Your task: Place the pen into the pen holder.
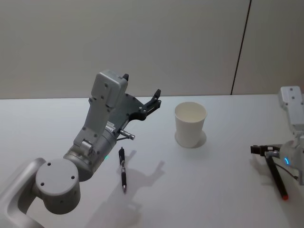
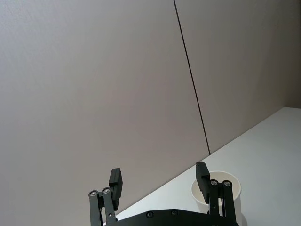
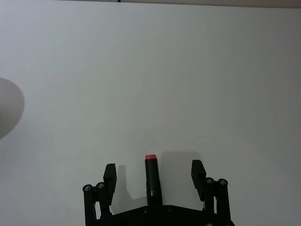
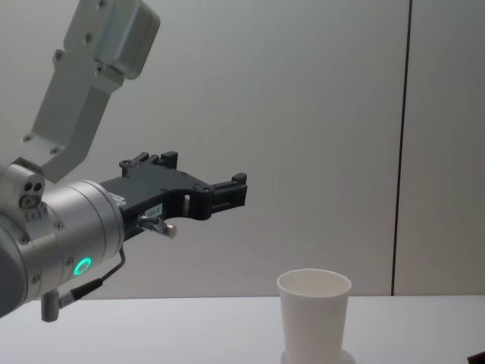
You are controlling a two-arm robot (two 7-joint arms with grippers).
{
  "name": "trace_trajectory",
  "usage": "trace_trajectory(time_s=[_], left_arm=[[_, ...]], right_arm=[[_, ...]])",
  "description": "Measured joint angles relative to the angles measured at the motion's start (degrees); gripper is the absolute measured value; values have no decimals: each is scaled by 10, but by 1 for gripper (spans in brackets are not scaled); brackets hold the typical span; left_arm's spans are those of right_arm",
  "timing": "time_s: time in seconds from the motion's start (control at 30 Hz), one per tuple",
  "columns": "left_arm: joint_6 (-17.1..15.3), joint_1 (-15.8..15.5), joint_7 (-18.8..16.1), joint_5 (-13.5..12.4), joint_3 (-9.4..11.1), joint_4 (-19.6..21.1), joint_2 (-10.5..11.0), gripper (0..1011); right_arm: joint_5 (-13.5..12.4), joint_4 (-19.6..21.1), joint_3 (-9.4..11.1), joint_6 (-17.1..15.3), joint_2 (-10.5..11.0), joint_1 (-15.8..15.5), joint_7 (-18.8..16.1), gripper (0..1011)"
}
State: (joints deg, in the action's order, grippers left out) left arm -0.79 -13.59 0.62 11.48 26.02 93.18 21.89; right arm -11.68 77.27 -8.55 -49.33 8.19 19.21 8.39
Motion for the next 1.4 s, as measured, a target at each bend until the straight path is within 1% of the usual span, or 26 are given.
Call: trace_trajectory(time_s=[0.73,0.8,0.93,1.0,1.17,1.2,1.23,1.33,1.37,1.4], left_arm=[[0,0,0,0,0,0,0,1000],[0,0,0,0,0,0,0,1000],[0,0,0,0,0,0,0,1000],[0,0,0,0,0,0,0,1000],[0,0,0,0,0,0,0,1000],[0,0,0,0,0,0,0,1000],[0,0,0,0,0,0,0,1000],[0,0,0,0,0,0,0,1000],[0,0,0,0,0,0,0,1000],[0,0,0,0,0,0,0,1000]], right_arm=[[9,-19,5,-9,-9,5,-3,1002],[9,-20,6,-9,-10,5,-3,984],[11,-22,7,-11,-12,5,-3,891],[12,-23,7,-12,-12,5,-3,863],[14,-25,9,-14,-15,5,-3,694],[14,-25,9,-14,-15,5,-3,694],[14,-26,10,-14,-15,5,-3,633],[16,-27,10,-15,-16,5,-3,535],[16,-27,11,-16,-17,5,-3,487],[16,-27,11,-16,-17,5,-3,487]])
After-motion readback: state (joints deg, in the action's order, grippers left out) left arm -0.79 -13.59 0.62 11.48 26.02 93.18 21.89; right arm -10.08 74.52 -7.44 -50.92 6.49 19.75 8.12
